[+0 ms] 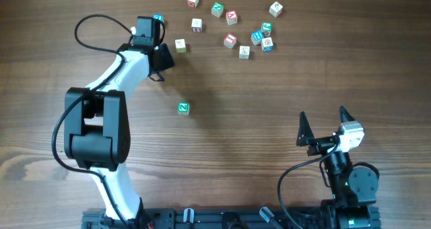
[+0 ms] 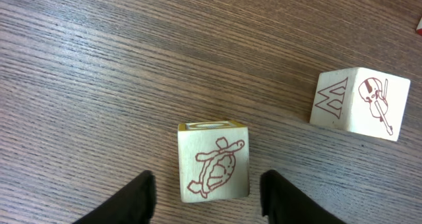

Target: Form a horizontal line

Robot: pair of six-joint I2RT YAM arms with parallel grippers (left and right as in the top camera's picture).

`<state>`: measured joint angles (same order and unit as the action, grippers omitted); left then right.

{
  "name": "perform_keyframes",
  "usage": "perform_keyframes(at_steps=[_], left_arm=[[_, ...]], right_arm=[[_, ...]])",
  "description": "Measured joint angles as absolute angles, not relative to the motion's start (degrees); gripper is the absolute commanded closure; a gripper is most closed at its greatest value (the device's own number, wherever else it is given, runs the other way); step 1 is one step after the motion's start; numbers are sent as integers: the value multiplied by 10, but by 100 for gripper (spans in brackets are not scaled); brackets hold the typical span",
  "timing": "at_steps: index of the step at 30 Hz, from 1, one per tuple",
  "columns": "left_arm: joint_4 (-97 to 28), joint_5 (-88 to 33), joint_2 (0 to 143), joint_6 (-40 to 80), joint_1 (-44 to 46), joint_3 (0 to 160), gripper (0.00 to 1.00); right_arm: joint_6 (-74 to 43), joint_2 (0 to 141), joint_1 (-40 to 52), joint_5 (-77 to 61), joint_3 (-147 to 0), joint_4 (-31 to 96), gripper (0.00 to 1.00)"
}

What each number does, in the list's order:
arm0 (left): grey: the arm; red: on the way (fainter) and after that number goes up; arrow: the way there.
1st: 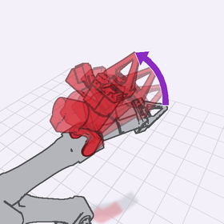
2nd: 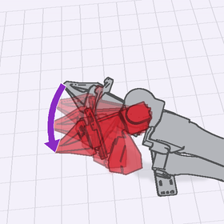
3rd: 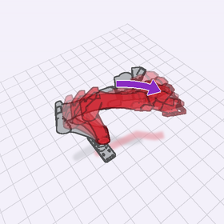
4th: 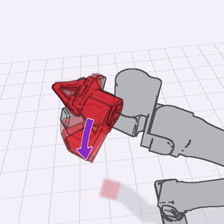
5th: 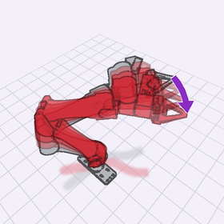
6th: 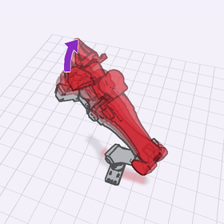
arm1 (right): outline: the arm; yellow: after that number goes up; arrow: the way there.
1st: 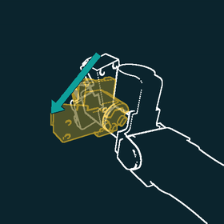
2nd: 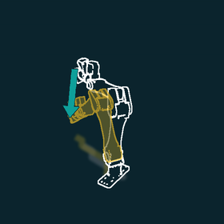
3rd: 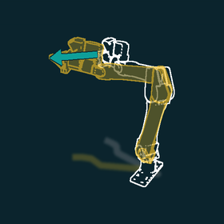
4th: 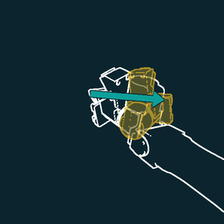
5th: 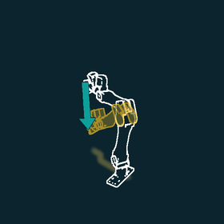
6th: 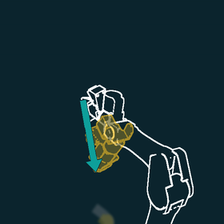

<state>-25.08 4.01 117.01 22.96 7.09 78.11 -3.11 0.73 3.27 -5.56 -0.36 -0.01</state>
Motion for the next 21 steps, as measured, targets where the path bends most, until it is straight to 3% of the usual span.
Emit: perform_keyframes(at_steps=[6,9,13,17,21], left_arm=[[-251,40,1170,229,71,781,69],[-251,40,1170,230,71,781,56],[-251,40,1170,230,71,781,56],[-250,40,1171,230,71,781,57],[-231,40,1175,230,71,781,68]], right_arm=[[-31,7,33,-56,-4,0,0],[-31,7,33,-56,-4,0,0],[-31,7,33,-56,-4,0,0],[-31,7,33,-56,-4,0,0],[-31,7,33,-56,-4,0,0]])
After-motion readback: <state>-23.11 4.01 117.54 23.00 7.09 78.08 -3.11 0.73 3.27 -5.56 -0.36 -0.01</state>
